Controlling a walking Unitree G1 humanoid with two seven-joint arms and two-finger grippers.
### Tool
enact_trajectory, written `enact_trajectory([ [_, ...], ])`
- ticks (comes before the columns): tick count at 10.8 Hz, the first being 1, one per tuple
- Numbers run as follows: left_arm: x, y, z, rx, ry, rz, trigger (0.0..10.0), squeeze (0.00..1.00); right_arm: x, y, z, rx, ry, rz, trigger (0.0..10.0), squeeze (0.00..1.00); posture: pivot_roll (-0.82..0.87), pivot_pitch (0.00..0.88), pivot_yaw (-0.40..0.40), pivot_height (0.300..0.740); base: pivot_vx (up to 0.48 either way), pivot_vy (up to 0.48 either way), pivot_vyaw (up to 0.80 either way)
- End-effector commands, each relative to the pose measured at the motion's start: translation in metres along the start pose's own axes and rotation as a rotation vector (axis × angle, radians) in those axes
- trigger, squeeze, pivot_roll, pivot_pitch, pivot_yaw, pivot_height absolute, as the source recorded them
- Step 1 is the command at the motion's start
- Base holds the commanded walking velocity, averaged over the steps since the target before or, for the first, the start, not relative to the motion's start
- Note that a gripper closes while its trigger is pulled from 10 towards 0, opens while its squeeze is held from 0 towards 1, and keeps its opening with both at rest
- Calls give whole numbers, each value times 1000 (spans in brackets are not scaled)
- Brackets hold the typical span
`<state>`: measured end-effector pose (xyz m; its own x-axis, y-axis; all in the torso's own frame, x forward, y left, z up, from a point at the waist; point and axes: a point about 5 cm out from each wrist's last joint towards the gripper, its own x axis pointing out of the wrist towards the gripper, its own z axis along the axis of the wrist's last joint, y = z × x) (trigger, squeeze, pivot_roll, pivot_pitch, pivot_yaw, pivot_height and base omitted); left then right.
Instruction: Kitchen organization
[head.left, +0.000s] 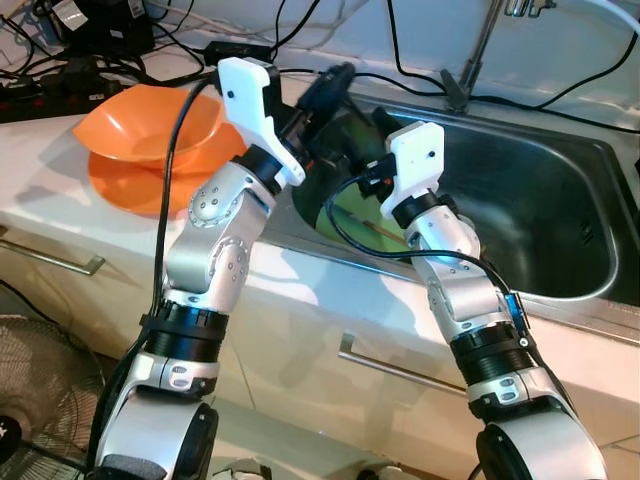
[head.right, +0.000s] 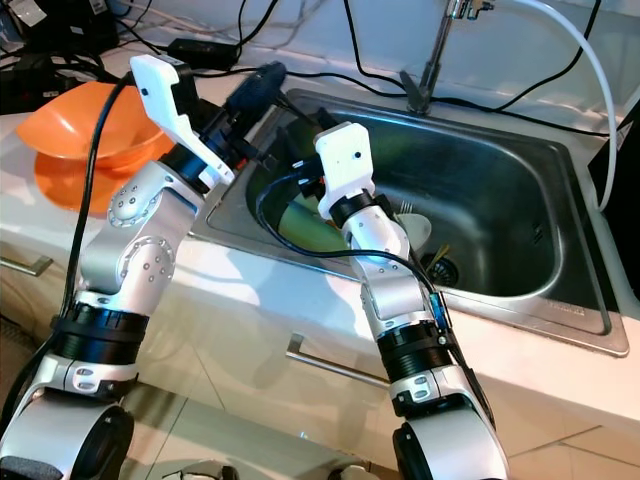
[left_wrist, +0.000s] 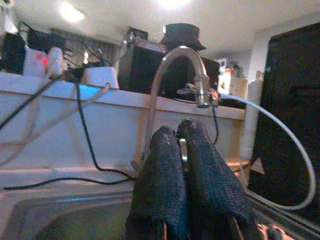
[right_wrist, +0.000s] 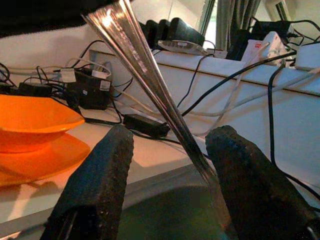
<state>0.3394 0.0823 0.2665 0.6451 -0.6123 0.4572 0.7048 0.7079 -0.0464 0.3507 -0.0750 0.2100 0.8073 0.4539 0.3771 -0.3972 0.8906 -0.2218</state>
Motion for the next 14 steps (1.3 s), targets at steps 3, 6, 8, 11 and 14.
enact_trajectory([
  [3, -2, -6, -3, -17, 38, -50, 10000, 0, -2, -3, -1, 1, 17, -21, 10000, 0, 79, 35, -27, 740, 0, 0, 0],
  [6, -3, -6, -4, -11, 53, -58, 10000, 0, -3, -6, -7, -18, 54, -55, 0, 0, 83, 44, -25, 740, 0, 0, 0],
  [8, -3, -6, -5, -5, 61, -59, 10000, 0, -4, -7, -10, -23, 69, -62, 0, 0, 84, 50, -24, 740, 0, 0, 0],
  [11, -3, -8, -4, -7, 60, -62, 10000, 0, -4, -8, -13, -33, 87, -69, 0, 0, 86, 50, -24, 740, 0, 0, 0],
  [14, -3, -8, -4, -6, 66, -61, 10000, 0, -5, -10, -14, -38, 94, -84, 0, 0, 86, 52, -23, 740, 0, 0, 0],
])
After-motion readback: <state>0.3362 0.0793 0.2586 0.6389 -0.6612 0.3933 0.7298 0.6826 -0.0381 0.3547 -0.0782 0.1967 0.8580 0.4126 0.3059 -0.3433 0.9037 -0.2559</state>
